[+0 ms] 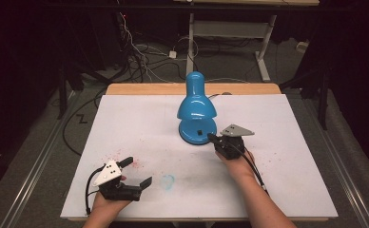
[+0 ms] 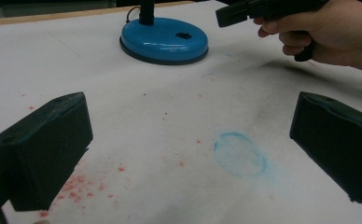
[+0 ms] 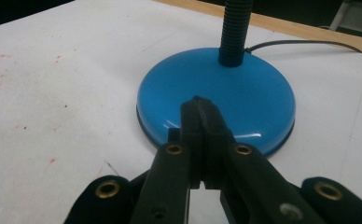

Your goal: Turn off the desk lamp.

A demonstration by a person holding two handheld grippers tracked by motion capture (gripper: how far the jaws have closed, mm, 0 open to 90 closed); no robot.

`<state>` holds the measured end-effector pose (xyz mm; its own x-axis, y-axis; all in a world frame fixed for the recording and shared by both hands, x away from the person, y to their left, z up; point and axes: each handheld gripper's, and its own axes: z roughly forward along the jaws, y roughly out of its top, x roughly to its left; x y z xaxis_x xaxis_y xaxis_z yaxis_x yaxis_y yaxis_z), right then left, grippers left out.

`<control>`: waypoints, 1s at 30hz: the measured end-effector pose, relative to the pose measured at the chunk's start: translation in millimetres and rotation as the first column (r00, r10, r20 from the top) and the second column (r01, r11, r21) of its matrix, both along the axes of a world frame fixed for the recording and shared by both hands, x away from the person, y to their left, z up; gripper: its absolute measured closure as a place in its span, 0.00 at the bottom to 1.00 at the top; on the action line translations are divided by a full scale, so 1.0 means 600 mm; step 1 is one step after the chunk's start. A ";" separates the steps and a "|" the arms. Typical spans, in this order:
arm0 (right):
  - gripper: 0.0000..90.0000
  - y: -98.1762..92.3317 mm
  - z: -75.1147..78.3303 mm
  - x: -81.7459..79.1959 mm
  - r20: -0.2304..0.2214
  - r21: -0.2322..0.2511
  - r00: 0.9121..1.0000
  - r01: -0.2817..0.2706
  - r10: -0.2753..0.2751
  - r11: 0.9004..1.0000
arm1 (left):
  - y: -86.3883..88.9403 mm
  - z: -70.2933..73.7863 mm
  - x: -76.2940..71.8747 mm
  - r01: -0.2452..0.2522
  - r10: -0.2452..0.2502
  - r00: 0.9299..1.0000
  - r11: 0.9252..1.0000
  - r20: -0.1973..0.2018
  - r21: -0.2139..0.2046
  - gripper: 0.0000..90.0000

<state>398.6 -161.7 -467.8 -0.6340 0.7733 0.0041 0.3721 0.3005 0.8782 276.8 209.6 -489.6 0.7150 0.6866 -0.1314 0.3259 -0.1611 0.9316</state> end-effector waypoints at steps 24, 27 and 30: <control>1.00 -0.132 -0.029 -0.140 -0.029 -0.006 0.999 0.041 -0.041 0.999 | 0.016 -0.007 0.007 -0.039 0.039 0.999 0.999 -0.013 0.005 0.00; 1.00 -0.144 -0.024 -0.157 -0.012 -0.007 0.999 0.043 -0.043 0.999 | 0.016 -0.009 0.007 -0.039 0.039 0.999 0.999 -0.015 0.010 0.00; 1.00 -0.153 -0.016 -0.169 0.011 0.020 0.999 0.051 -0.051 0.998 | 0.015 -0.009 0.007 -0.034 0.034 0.999 0.999 -0.013 0.013 0.00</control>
<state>297.1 -253.2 -477.4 -0.5936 0.8047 0.0126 0.3765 0.2638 0.8881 281.1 218.4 -494.7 0.6898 0.7119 -0.1320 0.3439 -0.1616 0.9250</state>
